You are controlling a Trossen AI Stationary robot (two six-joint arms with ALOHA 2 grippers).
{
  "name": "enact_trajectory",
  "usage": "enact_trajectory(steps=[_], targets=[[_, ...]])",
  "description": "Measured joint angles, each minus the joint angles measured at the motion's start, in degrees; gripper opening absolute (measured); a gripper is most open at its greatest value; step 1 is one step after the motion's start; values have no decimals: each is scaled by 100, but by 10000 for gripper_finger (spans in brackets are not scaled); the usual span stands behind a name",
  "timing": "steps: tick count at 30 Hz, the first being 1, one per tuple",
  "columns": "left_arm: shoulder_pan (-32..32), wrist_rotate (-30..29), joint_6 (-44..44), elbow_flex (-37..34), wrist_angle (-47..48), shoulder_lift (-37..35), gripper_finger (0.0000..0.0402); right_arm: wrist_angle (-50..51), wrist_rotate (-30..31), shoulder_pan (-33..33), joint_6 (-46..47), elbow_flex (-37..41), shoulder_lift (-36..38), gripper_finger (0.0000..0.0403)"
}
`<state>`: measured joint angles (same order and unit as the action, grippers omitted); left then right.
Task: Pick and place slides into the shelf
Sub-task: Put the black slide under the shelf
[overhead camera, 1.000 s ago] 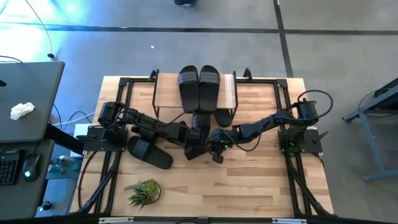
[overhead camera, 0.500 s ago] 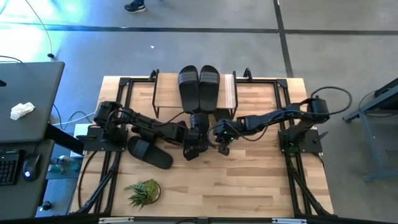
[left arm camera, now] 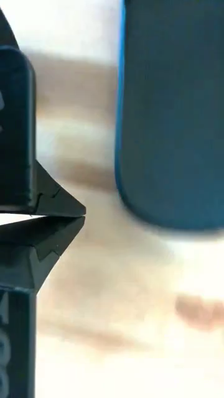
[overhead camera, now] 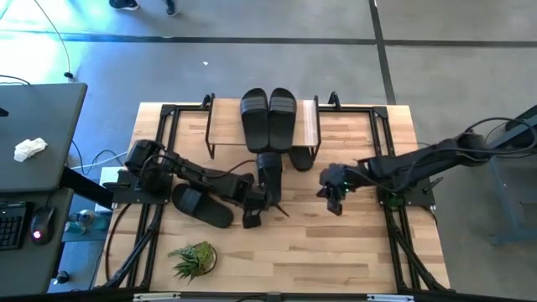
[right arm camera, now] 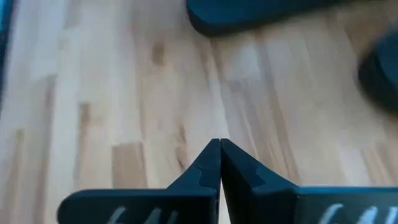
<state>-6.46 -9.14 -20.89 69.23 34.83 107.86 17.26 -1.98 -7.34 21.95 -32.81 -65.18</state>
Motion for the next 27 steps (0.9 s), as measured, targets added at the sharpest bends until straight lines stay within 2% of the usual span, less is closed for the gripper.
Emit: enact_trajectory(steps=[4, 7, 12, 16, 18, 24, 27], targets=[[-376, 905, 247, 0, -612, 0, 0, -595, 195, -266, 484, 519, 158, 0], [-603, 1209, 184, 11, -1123, 128, 0, -912, 270, -407, 649, 725, 142, 0], [-565, 499, -207, 12, -1444, 272, 0, -1132, 637, -484, 627, 714, 127, 0], [-356, 524, -207, 24, -1698, 450, 0, -1273, 698, -484, 518, 622, 103, 0], [-289, 535, -217, -24, -1367, 486, 0, -1242, 702, -484, 525, 624, 98, 0], [-194, -28, -297, 9, -1471, 557, 0, -1239, 882, -577, 566, 624, 98, 0], [-53, -100, -341, 13, -1487, 557, 0, -1268, 935, -592, 554, 624, 98, 0]])
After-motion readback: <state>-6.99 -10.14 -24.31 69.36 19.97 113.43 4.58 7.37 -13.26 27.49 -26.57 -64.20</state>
